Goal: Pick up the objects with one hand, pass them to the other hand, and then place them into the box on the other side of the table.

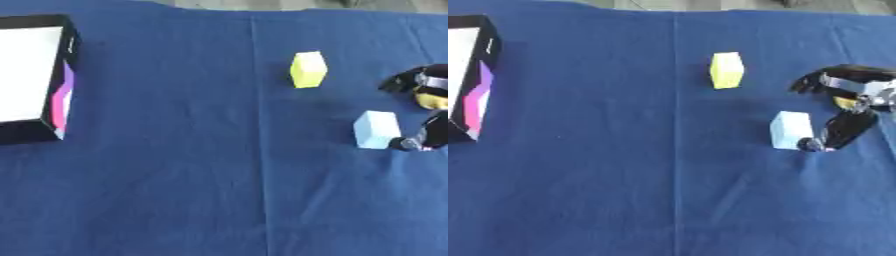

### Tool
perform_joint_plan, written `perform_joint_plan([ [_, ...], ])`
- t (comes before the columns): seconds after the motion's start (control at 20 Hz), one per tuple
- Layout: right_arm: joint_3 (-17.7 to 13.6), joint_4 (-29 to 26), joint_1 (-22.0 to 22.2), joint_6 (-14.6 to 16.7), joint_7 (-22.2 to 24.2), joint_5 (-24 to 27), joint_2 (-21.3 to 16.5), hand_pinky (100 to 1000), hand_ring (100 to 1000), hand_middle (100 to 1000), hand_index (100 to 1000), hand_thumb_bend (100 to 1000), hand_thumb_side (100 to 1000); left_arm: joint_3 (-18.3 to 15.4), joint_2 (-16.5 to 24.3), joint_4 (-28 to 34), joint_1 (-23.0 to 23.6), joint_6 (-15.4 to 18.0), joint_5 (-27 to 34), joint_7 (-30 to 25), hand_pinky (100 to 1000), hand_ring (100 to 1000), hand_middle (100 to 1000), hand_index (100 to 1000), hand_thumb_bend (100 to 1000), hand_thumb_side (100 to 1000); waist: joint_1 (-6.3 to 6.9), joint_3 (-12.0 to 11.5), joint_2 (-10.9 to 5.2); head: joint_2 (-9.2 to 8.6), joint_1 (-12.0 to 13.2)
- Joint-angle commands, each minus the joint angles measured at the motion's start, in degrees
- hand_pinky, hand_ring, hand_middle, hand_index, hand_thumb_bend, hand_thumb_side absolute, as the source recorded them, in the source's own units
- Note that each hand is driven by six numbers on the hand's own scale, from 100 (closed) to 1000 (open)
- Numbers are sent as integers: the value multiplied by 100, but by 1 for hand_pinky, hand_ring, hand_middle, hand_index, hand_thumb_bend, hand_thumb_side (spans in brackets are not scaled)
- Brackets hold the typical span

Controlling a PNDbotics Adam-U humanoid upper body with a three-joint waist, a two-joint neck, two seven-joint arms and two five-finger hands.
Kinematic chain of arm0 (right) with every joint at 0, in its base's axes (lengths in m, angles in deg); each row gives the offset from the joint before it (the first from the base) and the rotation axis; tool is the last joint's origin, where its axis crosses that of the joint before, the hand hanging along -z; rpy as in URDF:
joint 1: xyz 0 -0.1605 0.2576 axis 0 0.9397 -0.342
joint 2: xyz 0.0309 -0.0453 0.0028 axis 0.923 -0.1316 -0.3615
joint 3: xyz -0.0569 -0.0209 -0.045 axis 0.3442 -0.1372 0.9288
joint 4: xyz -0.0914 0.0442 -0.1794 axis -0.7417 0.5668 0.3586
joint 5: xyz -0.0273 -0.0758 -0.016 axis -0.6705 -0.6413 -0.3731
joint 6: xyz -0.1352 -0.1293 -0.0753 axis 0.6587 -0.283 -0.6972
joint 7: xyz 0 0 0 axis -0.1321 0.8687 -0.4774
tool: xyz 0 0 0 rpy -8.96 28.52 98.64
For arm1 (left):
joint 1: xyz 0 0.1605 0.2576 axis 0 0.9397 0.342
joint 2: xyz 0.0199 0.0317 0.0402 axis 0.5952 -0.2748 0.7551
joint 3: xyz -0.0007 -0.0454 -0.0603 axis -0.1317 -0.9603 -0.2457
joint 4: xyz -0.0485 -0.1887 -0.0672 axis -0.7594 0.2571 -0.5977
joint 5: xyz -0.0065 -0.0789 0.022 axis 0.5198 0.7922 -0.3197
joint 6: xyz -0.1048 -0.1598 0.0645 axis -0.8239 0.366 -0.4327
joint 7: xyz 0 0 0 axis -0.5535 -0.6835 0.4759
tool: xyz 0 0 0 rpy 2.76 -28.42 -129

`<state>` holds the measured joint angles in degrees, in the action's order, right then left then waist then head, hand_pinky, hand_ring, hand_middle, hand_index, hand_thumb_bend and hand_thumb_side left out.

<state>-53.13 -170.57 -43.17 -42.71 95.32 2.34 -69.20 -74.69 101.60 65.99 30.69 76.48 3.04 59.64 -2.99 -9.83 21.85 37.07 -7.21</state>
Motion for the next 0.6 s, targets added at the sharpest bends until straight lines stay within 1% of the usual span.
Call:
perform_joint_plan([
  [0.05,19,184,-123,-39,-103,-121,-36,901,892,838,897,470,153,-2,64,119,-92,-4,22,-19,713,753,808,961,227,893,20,-10,-77,-87,-35],
  [0.3,100,527,-233,-54,-180,-253,100,900,889,833,891,477,147,13,50,131,-130,-9,31,-34,713,754,808,961,227,893,24,-49,-43,-119,-73],
  [0.6,179,871,-312,26,-116,-447,217,902,888,834,893,493,134,37,44,136,-168,-18,42,-59,714,754,808,960,226,893,20,-85,-11,-164,-102],
])
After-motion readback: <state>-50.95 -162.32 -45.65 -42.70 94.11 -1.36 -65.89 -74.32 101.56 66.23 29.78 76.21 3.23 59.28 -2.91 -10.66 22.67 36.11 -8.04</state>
